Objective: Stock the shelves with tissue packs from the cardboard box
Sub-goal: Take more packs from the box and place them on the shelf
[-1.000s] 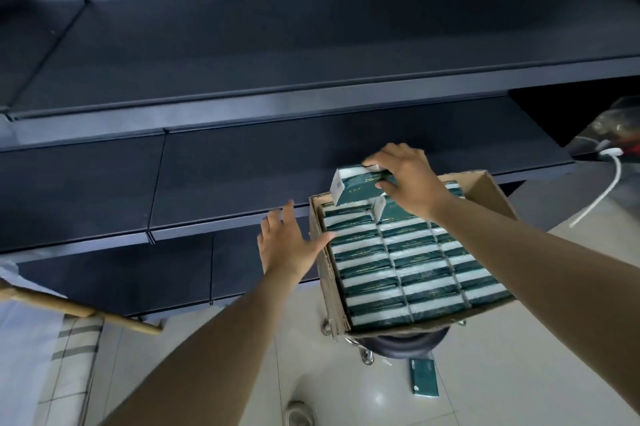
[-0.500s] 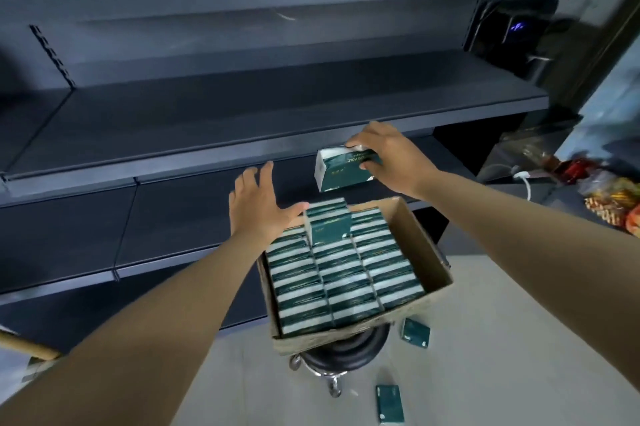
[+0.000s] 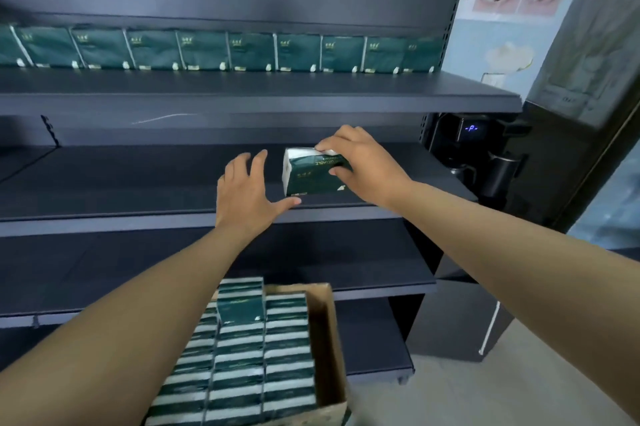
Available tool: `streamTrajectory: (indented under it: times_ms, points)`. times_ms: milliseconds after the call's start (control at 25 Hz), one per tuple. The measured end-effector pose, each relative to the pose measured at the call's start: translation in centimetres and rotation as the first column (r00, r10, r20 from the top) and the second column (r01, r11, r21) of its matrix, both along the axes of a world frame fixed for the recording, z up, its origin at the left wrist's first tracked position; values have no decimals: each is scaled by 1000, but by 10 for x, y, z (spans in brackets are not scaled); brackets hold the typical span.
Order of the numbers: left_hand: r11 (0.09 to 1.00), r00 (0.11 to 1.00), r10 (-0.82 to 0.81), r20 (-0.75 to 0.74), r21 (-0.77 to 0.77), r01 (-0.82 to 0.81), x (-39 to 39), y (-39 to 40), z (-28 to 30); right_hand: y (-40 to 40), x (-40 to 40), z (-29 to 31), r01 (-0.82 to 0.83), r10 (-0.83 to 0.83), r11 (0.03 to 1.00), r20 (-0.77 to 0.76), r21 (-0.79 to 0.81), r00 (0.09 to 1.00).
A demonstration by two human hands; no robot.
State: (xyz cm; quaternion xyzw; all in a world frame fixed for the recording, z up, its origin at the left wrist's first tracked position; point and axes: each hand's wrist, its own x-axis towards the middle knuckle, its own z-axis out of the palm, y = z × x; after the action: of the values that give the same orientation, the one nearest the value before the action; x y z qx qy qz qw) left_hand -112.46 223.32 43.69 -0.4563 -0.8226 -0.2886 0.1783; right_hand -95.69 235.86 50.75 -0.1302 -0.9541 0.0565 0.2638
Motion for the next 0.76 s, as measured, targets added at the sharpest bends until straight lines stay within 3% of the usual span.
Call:
streamTrajectory:
  times_ms: [320,520,760]
  points:
    - [989,983,-47,-177,132,71,14,119,90,110,27,79,41,-30,994,-111,99,993]
    - [980,975,-67,-210,170,104,10,194,137,182,34,122,92,-73,982,-119,164,990]
    - [973,971,-102,-217,179,142,13,295,161,290,44,143,211,-188,969,-170,125,967]
